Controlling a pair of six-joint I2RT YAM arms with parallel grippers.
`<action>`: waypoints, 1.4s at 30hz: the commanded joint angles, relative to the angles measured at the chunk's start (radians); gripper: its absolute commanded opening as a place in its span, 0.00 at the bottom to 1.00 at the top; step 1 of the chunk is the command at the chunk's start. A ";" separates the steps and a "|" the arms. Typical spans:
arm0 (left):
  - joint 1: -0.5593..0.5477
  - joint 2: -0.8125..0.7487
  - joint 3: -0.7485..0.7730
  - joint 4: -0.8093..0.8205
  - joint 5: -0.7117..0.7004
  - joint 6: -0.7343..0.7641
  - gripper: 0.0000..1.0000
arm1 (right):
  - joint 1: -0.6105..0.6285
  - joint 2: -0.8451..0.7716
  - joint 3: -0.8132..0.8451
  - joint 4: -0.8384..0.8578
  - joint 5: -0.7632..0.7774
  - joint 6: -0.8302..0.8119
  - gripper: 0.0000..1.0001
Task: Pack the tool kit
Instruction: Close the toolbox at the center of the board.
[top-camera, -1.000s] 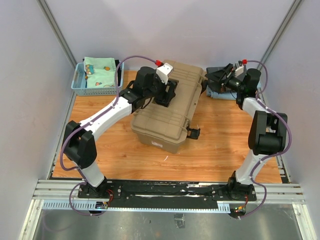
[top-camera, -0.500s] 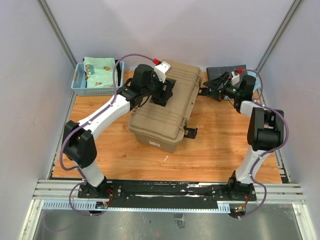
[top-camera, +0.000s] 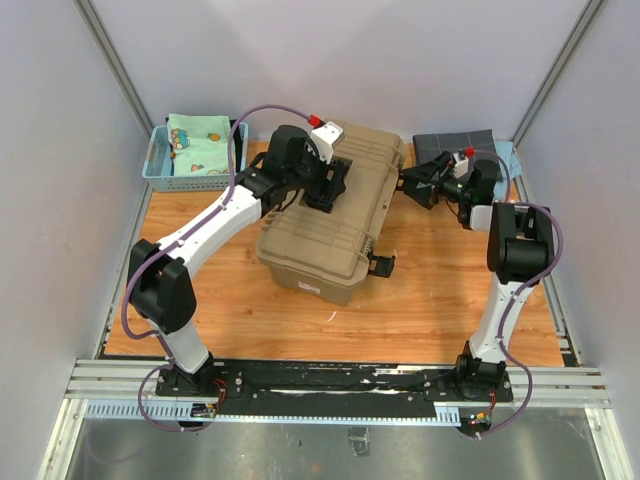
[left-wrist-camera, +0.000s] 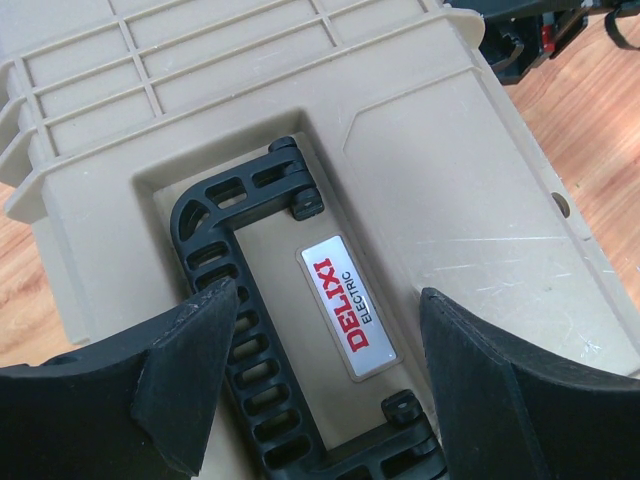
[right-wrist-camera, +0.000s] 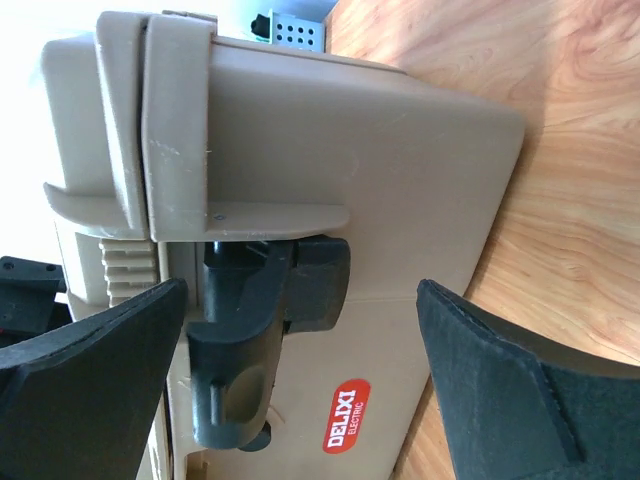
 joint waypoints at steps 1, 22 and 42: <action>0.066 0.125 -0.099 -0.397 -0.151 0.068 0.77 | 0.040 0.025 0.033 0.128 -0.015 0.071 0.99; 0.067 0.160 -0.061 -0.400 -0.136 0.072 0.76 | 0.091 0.133 0.085 0.661 0.013 0.476 0.98; 0.078 0.186 -0.032 -0.391 -0.143 0.073 0.76 | 0.063 -0.009 0.115 0.598 0.016 0.477 0.99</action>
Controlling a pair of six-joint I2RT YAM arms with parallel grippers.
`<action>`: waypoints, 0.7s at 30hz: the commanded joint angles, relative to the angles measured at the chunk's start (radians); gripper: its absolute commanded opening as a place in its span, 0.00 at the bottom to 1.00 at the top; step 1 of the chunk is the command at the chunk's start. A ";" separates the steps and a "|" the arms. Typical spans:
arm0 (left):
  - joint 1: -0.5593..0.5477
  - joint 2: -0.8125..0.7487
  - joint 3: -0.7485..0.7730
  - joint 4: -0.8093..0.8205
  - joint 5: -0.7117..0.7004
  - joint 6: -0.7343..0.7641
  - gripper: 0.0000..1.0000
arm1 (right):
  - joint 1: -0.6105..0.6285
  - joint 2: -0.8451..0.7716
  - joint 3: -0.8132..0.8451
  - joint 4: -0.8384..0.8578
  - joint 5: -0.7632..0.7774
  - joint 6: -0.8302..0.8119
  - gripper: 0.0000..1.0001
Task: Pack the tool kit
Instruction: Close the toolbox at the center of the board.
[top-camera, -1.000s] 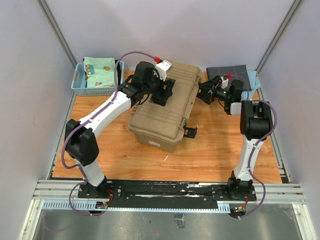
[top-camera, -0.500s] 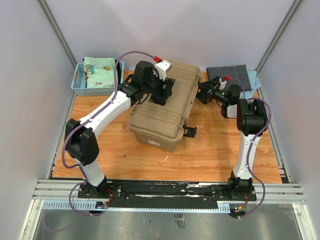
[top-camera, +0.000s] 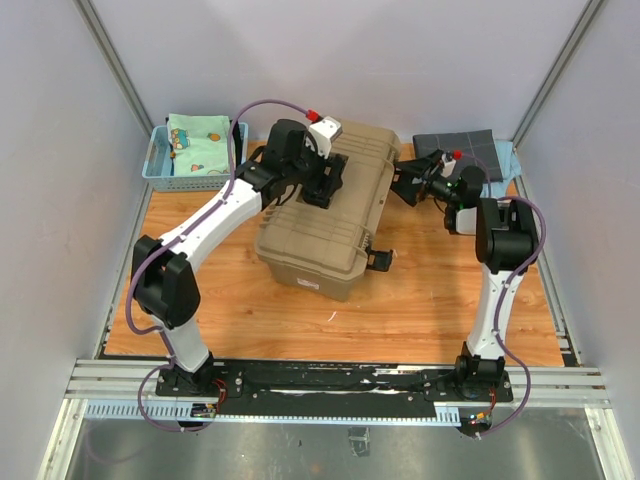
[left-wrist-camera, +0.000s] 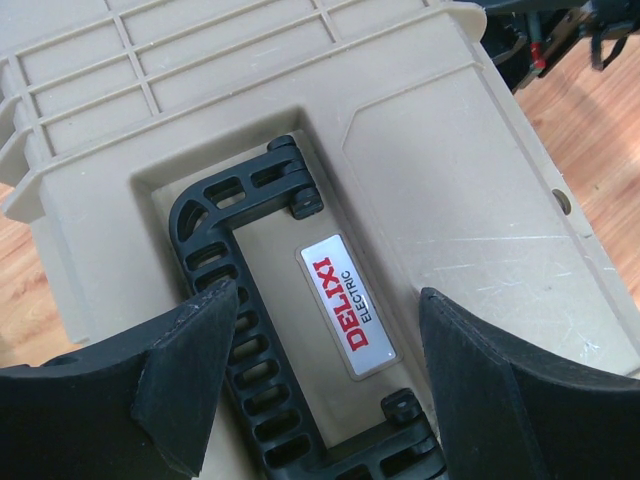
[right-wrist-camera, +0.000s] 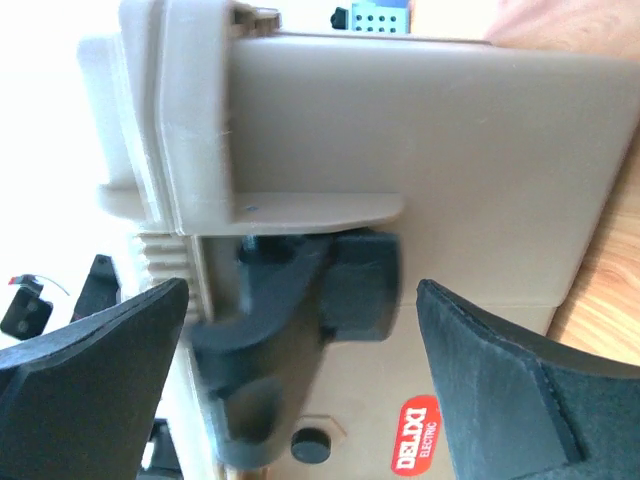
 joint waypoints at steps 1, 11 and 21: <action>0.060 0.149 -0.093 -0.340 -0.143 0.068 0.76 | -0.010 -0.158 0.095 0.214 0.011 0.079 0.98; 0.061 0.138 -0.104 -0.352 -0.110 0.066 0.76 | -0.013 -0.104 0.128 0.245 0.008 0.096 0.99; 0.059 0.139 -0.105 -0.359 -0.089 0.069 0.76 | 0.008 -0.108 0.133 0.093 -0.043 -0.013 0.99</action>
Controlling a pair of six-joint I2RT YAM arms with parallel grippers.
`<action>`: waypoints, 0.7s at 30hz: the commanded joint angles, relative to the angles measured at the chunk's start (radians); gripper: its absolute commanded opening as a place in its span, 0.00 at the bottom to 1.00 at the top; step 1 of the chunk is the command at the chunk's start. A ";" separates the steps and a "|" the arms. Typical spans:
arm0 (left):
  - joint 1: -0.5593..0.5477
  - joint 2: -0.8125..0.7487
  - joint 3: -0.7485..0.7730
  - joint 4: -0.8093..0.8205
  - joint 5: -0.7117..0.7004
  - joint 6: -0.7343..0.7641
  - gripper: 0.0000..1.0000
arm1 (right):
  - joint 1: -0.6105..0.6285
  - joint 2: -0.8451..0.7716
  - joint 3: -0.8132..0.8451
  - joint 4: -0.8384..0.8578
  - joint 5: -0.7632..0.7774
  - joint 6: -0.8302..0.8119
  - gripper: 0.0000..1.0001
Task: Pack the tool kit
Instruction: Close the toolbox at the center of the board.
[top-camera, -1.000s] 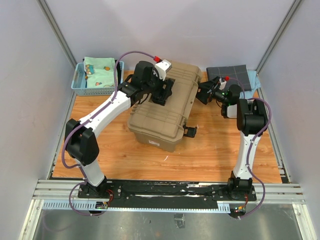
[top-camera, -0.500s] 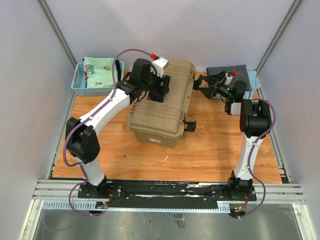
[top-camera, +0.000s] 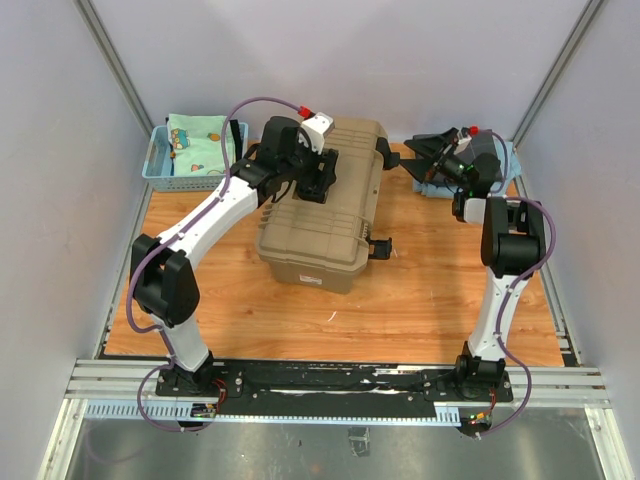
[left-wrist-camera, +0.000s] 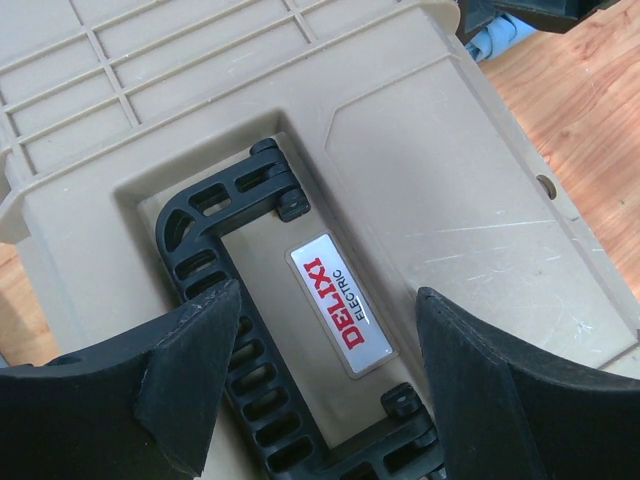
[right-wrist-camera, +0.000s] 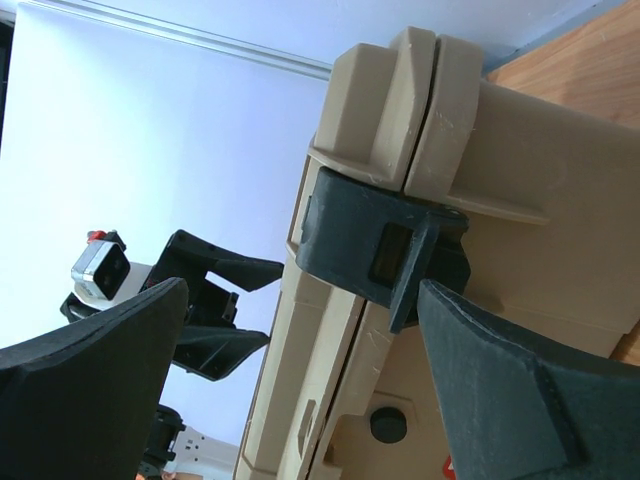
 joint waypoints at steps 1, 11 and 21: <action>0.023 0.133 -0.106 -0.374 -0.080 0.072 0.76 | 0.042 -0.073 0.040 -0.100 -0.072 -0.131 0.99; 0.024 0.138 -0.105 -0.377 -0.067 0.071 0.76 | 0.074 -0.135 0.314 -1.080 -0.058 -0.763 0.98; 0.024 0.132 -0.111 -0.377 -0.060 0.071 0.76 | 0.079 -0.095 0.469 -1.436 0.062 -0.910 0.99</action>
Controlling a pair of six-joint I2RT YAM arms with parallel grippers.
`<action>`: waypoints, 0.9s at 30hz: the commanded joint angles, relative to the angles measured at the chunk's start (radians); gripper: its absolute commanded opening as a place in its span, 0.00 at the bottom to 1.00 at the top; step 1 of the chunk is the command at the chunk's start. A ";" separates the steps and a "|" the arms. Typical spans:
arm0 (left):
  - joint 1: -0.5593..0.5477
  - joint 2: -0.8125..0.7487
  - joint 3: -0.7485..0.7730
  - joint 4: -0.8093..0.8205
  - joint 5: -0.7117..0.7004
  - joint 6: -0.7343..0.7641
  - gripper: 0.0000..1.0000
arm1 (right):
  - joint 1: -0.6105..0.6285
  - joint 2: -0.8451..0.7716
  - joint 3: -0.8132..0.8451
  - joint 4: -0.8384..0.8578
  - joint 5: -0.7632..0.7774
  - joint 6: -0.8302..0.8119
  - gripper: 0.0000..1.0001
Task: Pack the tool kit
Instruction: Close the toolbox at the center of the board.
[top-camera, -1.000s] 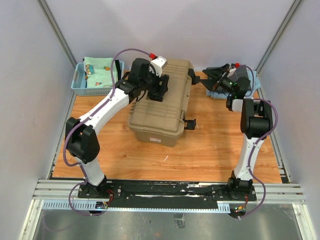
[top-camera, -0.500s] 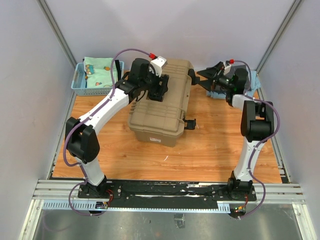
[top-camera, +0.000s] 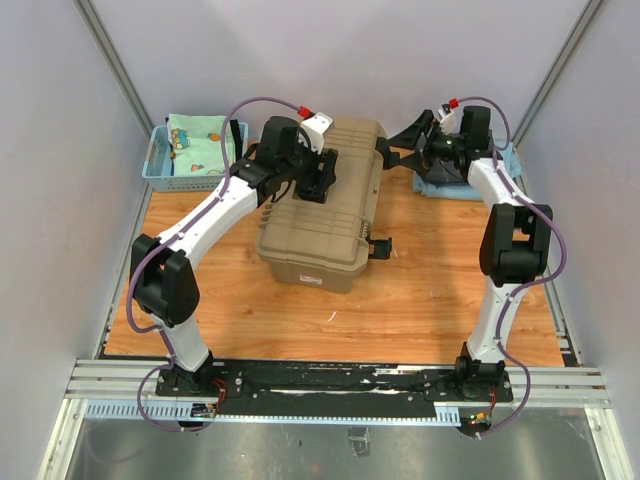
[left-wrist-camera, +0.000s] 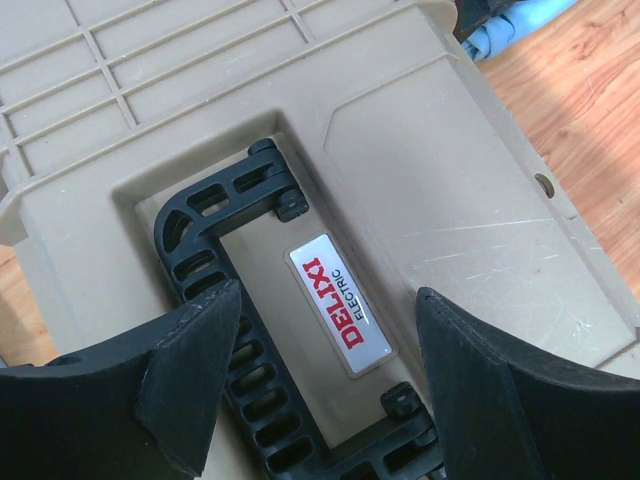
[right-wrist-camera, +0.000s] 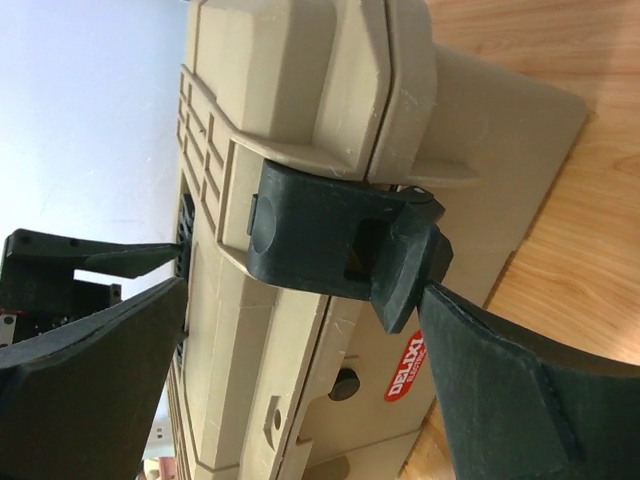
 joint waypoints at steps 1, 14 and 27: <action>0.020 0.133 -0.110 -0.377 -0.068 0.070 0.76 | 0.017 0.013 0.077 -0.200 0.071 -0.115 0.99; 0.021 0.127 -0.117 -0.378 -0.051 0.060 0.76 | 0.045 0.126 0.268 -0.381 0.148 -0.165 0.87; 0.021 0.141 -0.108 -0.386 -0.014 0.064 0.75 | 0.043 0.172 0.213 -0.222 0.034 -0.110 0.94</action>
